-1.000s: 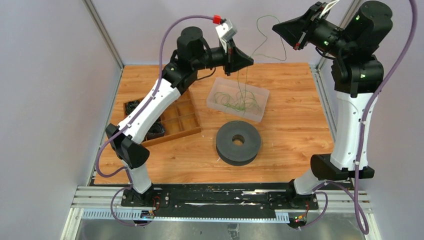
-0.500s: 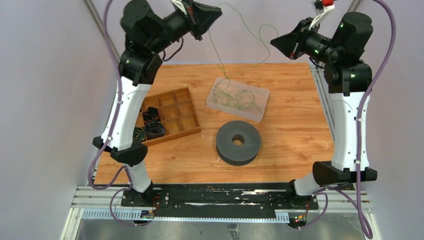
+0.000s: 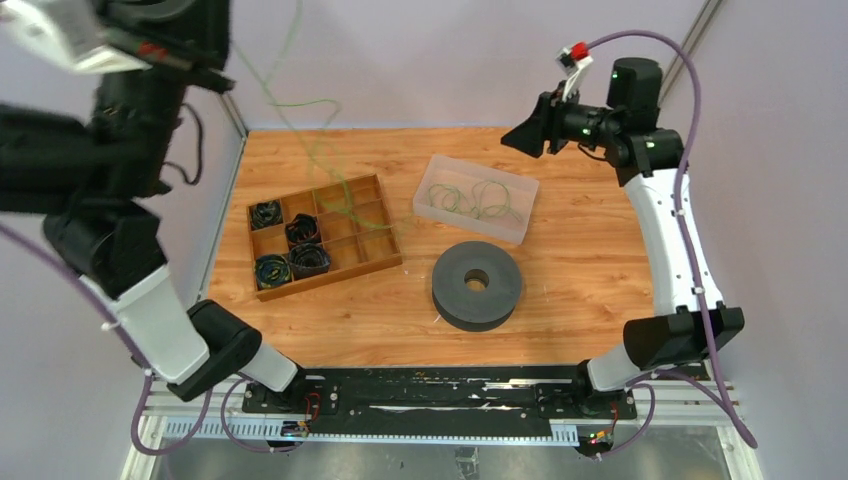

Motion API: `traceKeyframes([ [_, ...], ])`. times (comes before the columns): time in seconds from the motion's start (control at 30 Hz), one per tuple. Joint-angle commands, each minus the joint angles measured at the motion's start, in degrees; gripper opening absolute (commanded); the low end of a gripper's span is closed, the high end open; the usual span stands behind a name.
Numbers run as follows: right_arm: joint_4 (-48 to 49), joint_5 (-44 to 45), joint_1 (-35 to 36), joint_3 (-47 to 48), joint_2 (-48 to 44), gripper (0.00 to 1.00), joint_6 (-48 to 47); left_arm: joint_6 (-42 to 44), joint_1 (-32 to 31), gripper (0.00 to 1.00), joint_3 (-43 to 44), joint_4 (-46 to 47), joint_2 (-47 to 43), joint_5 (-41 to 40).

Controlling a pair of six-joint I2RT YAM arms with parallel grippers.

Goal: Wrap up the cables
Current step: Adjust the cable at the center of the board, then adjust the storage box at the center of the board.

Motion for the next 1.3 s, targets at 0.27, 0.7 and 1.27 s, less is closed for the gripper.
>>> traceKeyframes([
  [0.27,-6.9,6.1,10.8,-6.0,11.7,0.58,-11.2,-1.2,-0.1,0.00,-0.4,-3.9,-6.8,3.3],
  [0.7,-10.1,32.0,12.9,-28.5,0.4,0.60,-28.0,-1.9,-0.1,0.00,-6.8,-2.1,-3.6,7.5],
  [1.27,-6.6,47.8,12.4,-23.5,17.4,0.55,-41.1,-4.4,-0.1,0.00,-48.4,2.3,-13.6,13.5],
])
